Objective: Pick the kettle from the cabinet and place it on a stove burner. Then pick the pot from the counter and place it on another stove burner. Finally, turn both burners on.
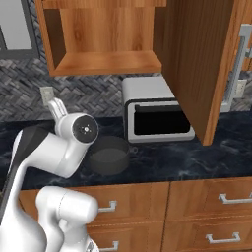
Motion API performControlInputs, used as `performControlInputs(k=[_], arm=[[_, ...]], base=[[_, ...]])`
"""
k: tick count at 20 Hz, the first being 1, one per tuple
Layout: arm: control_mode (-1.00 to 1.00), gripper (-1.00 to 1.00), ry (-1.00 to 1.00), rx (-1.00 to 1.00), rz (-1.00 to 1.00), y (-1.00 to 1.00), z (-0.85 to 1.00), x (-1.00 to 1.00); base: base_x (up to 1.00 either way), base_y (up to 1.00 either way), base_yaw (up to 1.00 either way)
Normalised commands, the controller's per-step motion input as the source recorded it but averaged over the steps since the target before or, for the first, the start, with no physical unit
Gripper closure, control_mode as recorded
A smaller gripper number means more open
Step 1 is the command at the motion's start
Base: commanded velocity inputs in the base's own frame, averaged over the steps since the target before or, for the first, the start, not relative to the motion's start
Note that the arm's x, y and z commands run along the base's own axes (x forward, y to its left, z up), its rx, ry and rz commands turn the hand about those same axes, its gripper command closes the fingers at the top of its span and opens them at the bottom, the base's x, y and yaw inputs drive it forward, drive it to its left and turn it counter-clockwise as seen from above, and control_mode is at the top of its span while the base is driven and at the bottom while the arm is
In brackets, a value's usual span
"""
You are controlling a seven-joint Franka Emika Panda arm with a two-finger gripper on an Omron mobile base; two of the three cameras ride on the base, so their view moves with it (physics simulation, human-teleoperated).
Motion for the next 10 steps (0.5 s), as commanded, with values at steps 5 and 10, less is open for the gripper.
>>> performControlInputs(k=[5, 10], arm=[[-1.00, -1.00, 0.11, 0.00, -0.08, -0.26, -0.23, 0.00], [-1.00, -1.00, 0.11, -0.04, -0.08, -0.10, -0.30, 0.05]], base=[[0.00, 0.00, 0.00], [0.00, 0.00, 0.00]])
